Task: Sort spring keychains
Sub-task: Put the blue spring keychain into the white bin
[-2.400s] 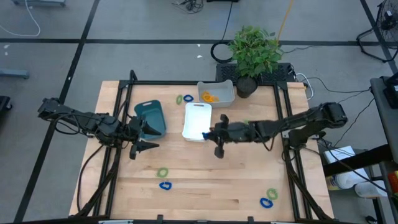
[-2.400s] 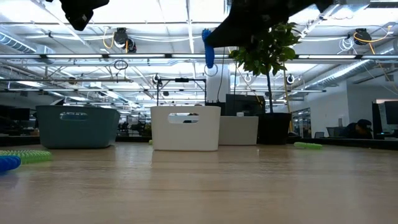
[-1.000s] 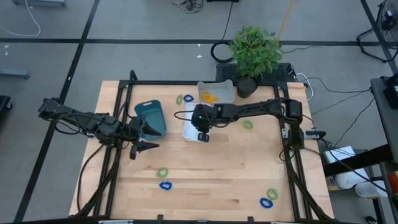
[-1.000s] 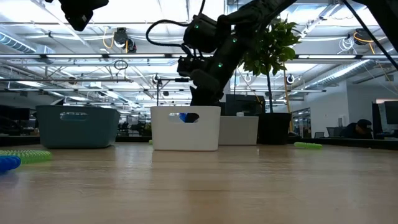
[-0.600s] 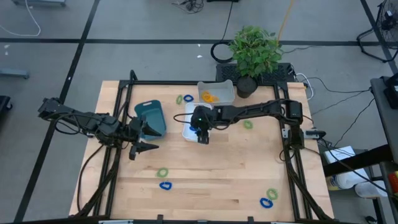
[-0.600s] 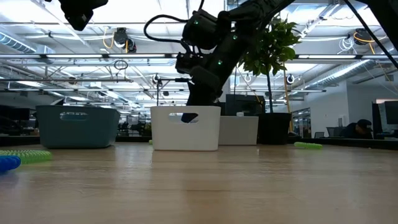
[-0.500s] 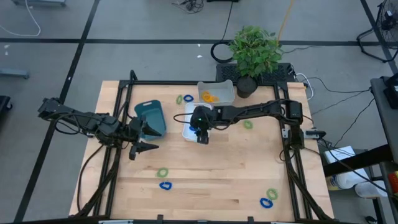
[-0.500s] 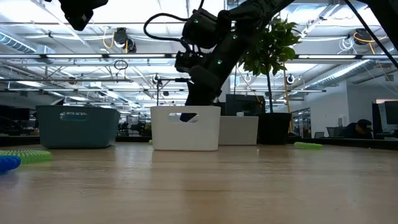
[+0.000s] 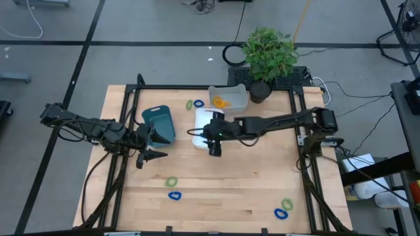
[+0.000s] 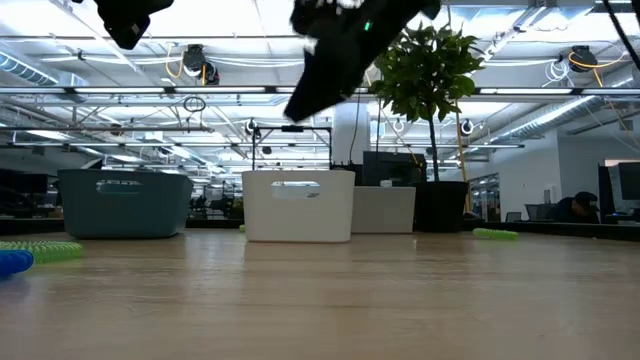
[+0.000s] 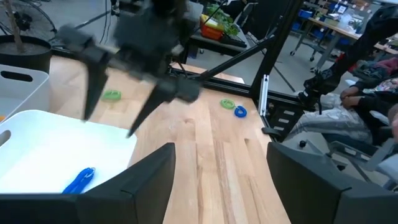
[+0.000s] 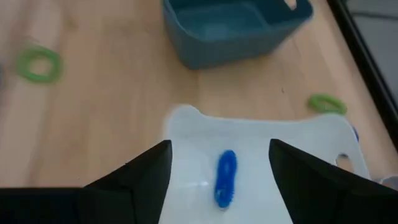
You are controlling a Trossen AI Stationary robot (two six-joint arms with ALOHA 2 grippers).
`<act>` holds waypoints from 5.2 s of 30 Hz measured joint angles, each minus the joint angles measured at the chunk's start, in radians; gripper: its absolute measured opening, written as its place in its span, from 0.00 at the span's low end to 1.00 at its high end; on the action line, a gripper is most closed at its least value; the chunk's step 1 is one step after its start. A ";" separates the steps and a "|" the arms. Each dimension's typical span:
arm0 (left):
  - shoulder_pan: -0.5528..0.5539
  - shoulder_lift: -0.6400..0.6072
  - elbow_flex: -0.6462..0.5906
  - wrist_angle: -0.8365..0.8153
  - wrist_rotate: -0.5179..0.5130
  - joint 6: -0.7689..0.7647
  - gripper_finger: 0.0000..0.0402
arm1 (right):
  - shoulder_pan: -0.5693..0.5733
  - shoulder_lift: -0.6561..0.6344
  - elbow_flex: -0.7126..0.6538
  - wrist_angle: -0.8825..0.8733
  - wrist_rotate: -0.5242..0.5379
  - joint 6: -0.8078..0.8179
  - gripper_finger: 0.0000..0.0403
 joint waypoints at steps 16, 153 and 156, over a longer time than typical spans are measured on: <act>0.000 0.000 0.000 0.004 0.000 -0.003 0.63 | 0.312 -0.250 0.001 -0.290 0.214 0.300 0.64; 0.000 0.000 0.000 0.002 0.031 -0.108 0.63 | 0.706 -0.170 -0.058 -0.576 -0.126 0.758 0.00; 0.000 0.000 0.000 0.002 0.031 -0.121 0.63 | 0.675 -0.155 0.000 -0.598 -0.128 0.723 0.00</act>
